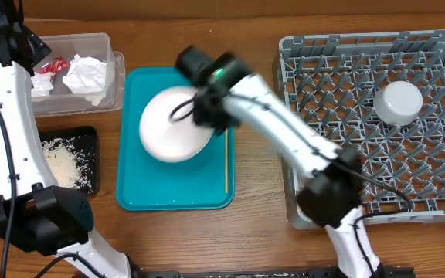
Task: Sort waste into correct bins and load items into the dishwasher
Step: 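Lift the plate and stand it upright in the rack's back-left slots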
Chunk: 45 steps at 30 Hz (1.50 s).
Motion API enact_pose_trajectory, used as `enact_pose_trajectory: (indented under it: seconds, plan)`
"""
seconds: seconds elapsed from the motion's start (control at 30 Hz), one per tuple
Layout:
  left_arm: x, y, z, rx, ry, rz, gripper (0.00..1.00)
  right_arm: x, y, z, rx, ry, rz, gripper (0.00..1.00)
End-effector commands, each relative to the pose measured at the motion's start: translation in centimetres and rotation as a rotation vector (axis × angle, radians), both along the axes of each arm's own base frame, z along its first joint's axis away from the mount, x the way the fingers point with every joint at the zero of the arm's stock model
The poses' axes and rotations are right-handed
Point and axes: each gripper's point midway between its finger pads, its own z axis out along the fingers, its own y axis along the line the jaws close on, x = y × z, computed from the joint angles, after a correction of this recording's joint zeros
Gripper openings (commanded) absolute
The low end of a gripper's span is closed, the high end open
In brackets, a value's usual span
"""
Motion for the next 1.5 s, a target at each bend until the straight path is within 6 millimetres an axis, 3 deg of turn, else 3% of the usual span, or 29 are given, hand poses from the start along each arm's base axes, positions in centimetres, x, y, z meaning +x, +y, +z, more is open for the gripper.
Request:
enact_pose_trajectory:
  seconds: [0.0,0.17,0.27,0.33,0.4,0.57,1.07,1.27,1.47]
  plan:
    - [0.1,-0.1,0.2,-0.001,-0.013,0.007,1.00,4.6,-9.2,9.9,-0.082,-0.290,-0.037,0.04]
    - [0.1,-0.1,0.2,-0.001,-0.013,0.007,1.00,7.5,-19.2,13.3,-0.200,-0.393,-0.181,0.04]
    - [0.1,-0.1,0.2,-0.001,-0.013,0.007,1.00,8.5,-25.8,13.5,-0.308,-0.402,-0.323,0.04]
    - [0.1,-0.1,0.2,-0.001,-0.013,0.007,1.00,8.8,-29.2,13.1,-0.368,-0.387,-0.392,0.04]
    - [0.1,-0.1,0.2,-0.001,-0.013,0.007,1.00,8.9,-31.8,12.3,-0.418,-0.364,-0.452,0.04]
    - [0.1,-0.1,0.2,-0.001,-0.013,0.007,1.00,8.9,-35.8,10.3,-0.528,-0.333,-0.608,0.04]
    - [0.1,-0.1,0.2,-0.001,-0.013,0.007,1.00,8.6,-35.7,3.0,-0.679,-0.261,-0.610,0.04]
    - [0.1,-0.1,0.2,-0.001,-0.013,0.007,1.00,8.3,-35.2,2.8,-0.647,-0.234,-0.600,0.04]
    - [0.1,-0.1,0.2,-0.001,-0.013,0.007,1.00,8.1,-33.9,4.2,-0.582,-0.241,-0.587,0.08]
